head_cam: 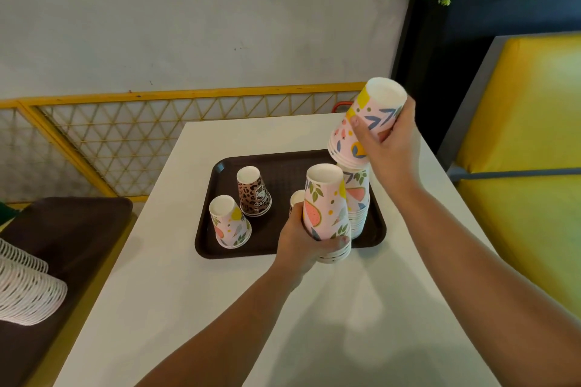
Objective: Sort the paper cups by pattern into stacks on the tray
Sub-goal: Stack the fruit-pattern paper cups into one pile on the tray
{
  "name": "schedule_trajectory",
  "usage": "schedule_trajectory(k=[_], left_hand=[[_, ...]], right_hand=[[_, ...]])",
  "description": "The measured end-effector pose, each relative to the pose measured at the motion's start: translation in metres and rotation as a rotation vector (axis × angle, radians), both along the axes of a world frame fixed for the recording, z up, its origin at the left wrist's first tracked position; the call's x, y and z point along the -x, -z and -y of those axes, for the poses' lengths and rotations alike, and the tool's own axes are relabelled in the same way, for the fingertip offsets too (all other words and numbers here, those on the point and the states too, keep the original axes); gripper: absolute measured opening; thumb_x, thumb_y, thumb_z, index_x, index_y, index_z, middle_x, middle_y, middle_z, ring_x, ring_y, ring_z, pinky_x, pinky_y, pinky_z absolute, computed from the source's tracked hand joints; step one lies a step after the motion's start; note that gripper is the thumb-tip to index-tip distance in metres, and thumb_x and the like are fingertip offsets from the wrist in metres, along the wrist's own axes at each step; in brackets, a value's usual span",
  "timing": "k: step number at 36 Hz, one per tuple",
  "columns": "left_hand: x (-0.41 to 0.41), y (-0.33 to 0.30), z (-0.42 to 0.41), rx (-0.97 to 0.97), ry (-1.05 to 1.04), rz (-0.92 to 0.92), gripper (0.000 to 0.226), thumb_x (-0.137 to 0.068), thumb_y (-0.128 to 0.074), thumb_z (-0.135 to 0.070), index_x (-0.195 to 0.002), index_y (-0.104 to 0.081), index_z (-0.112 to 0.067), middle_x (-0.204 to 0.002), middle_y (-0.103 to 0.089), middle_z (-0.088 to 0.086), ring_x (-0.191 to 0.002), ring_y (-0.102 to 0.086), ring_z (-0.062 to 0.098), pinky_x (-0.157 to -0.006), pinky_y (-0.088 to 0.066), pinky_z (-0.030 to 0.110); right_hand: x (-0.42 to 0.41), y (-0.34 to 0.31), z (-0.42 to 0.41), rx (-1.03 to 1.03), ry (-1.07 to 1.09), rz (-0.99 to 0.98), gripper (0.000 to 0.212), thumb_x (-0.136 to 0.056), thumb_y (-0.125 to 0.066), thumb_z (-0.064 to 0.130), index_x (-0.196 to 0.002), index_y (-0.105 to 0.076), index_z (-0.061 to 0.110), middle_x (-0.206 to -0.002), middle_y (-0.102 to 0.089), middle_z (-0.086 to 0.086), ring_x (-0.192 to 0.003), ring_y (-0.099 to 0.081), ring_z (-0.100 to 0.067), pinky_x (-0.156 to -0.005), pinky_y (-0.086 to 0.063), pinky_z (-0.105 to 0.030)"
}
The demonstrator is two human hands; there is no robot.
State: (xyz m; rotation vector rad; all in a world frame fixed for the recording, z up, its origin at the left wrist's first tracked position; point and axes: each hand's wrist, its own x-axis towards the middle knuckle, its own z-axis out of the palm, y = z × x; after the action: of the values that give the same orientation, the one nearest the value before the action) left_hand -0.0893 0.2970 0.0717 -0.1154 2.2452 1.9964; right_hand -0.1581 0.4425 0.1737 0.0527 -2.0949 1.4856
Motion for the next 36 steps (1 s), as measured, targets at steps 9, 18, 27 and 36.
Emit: schedule_trajectory(k=[9, 18, 27, 36], left_hand=[[0.000, -0.004, 0.001, -0.006, 0.001, -0.011, 0.073, -0.061, -0.089, -0.007, -0.122, -0.051, -0.024, -0.112, -0.065, -0.008, -0.105, -0.060, 0.007, -0.078, -0.050, 0.016], [0.001, -0.005, -0.003, -0.004, 0.004, -0.056, 0.079, -0.051, -0.090, -0.022, -0.121, -0.053, -0.022, -0.112, -0.067, -0.002, -0.106, -0.062, 0.015, -0.084, -0.053, 0.025], [0.000, -0.010, -0.009, 0.076, 0.002, -0.147, 0.066, -0.053, -0.088, -0.024, -0.105, -0.049, -0.040, -0.109, -0.066, -0.010, -0.099, -0.062, 0.002, -0.075, -0.052, 0.015], [-0.003, -0.001, -0.012, 0.137, 0.049, -0.165, 0.079, -0.052, -0.093, -0.022, -0.108, -0.041, -0.044, -0.110, -0.056, -0.025, -0.103, -0.056, -0.004, -0.081, -0.047, 0.007]], right_hand=[[0.002, 0.031, 0.000, -0.162, -0.020, 0.150, 0.065, -0.078, -0.070, 0.033, -0.132, -0.036, 0.018, -0.127, -0.053, 0.001, -0.108, -0.051, -0.008, -0.077, -0.044, -0.012], [-0.034, 0.030, 0.011, -0.261, -0.048, -0.008, 0.068, -0.078, -0.061, 0.051, -0.133, -0.038, 0.019, -0.129, -0.045, 0.009, -0.113, -0.044, -0.002, -0.081, -0.035, 0.001], [-0.055, 0.048, 0.027, -0.280, -0.202, 0.149, 0.072, -0.073, -0.071, 0.042, -0.133, -0.036, 0.023, -0.120, -0.054, 0.004, -0.103, -0.051, -0.009, -0.081, -0.045, -0.020], [-0.051, 0.051, 0.031, -0.303, -0.083, 0.169, 0.070, -0.072, -0.072, 0.041, -0.128, -0.037, 0.019, -0.114, -0.057, -0.001, -0.101, -0.055, -0.016, -0.078, -0.046, -0.023]])
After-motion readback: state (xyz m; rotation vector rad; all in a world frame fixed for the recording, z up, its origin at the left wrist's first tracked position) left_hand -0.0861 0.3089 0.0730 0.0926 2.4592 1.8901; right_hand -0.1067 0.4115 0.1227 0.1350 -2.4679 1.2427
